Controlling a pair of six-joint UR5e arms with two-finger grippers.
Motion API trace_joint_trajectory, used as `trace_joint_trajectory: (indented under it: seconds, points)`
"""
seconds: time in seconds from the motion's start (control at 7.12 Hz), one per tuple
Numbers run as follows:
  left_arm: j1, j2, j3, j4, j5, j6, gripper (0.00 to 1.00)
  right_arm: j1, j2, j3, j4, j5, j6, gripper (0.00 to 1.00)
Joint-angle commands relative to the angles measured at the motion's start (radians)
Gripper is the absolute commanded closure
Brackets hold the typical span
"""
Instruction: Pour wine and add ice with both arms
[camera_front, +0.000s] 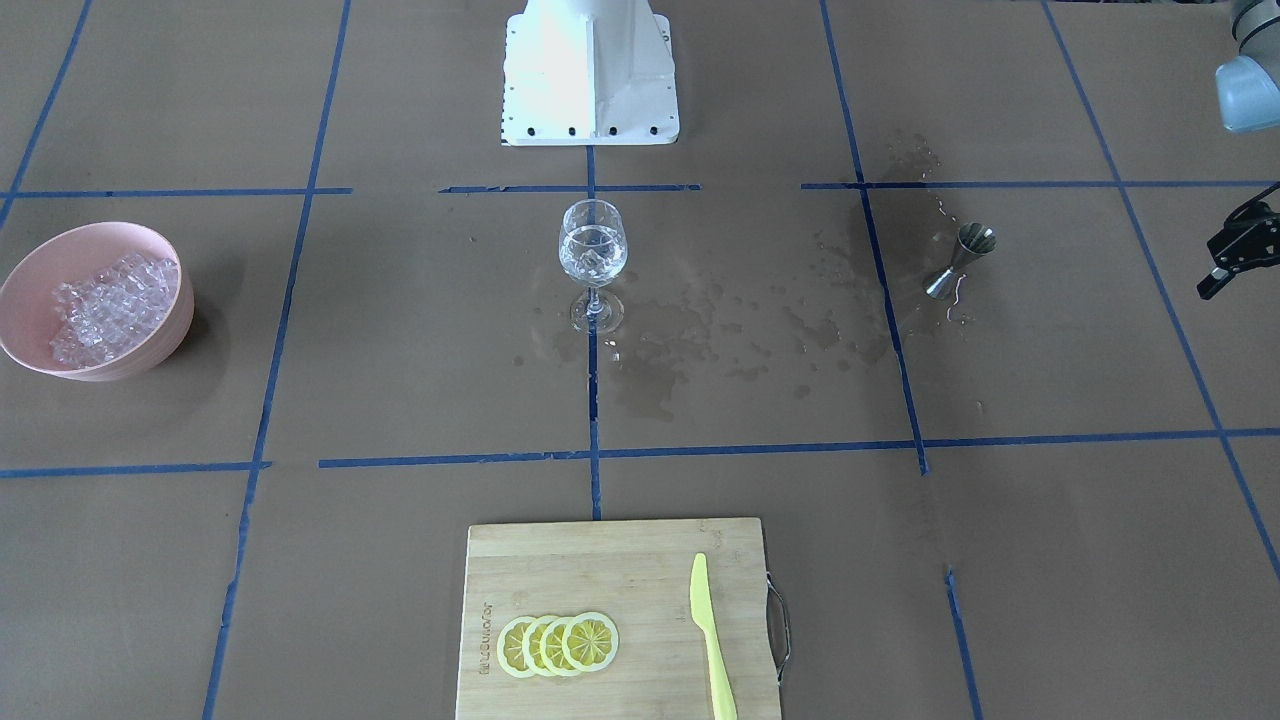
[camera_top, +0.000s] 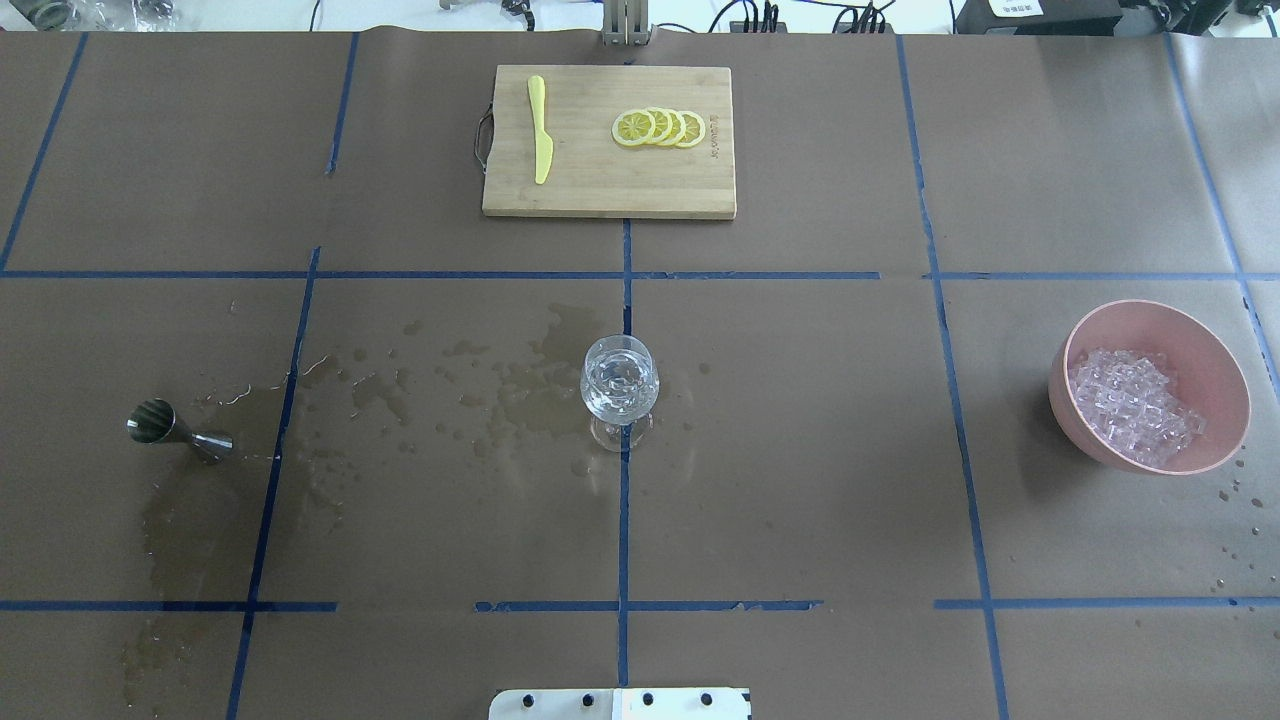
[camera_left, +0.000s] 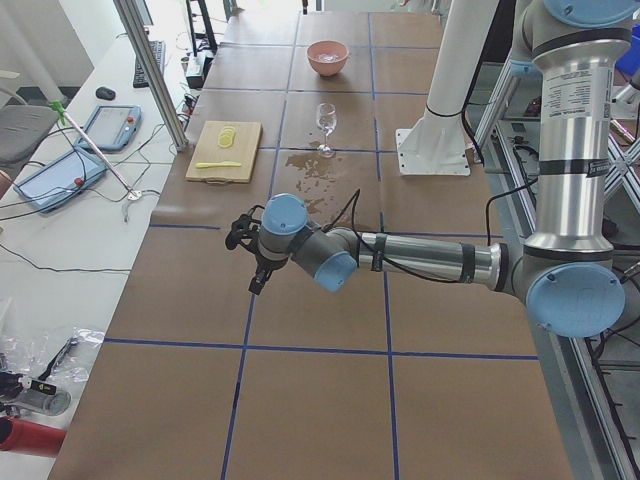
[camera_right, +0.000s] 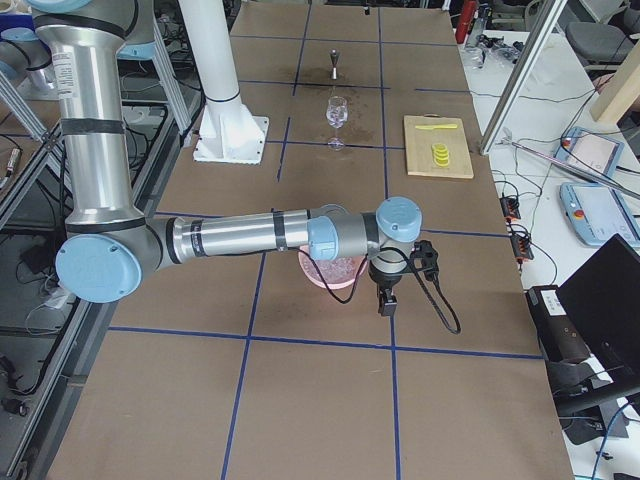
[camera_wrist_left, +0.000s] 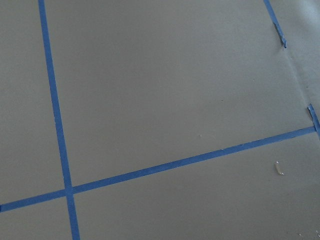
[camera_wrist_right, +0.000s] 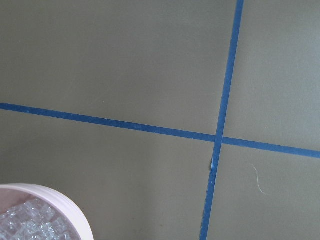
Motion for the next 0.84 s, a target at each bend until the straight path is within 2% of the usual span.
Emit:
trace_joint_trajectory:
  seconds: [0.0, 0.28, 0.42, 0.56, 0.7]
  points:
    - [-0.022, 0.127, -0.036, -0.157, -0.026, 0.018, 0.00, 0.007, -0.008, 0.024, -0.001, 0.012, -0.005, 0.00]
    - [-0.022, 0.157, -0.031, -0.168, -0.031, 0.020, 0.00, 0.007, -0.005, 0.023, 0.002, 0.005, -0.017, 0.00]
    - [-0.019, 0.151, 0.033, -0.140, -0.030, 0.020, 0.00, 0.007, -0.006, 0.026, 0.002, 0.003, -0.026, 0.00]
    - [-0.033, 0.149, 0.084, -0.063, -0.095, 0.018, 0.00, 0.026, 0.003, 0.030, -0.005, 0.006, -0.032, 0.00]
    - [-0.068, 0.148, 0.069, 0.073, -0.190, 0.018, 0.00, 0.027, 0.006, 0.024, -0.008, 0.001, -0.032, 0.00]
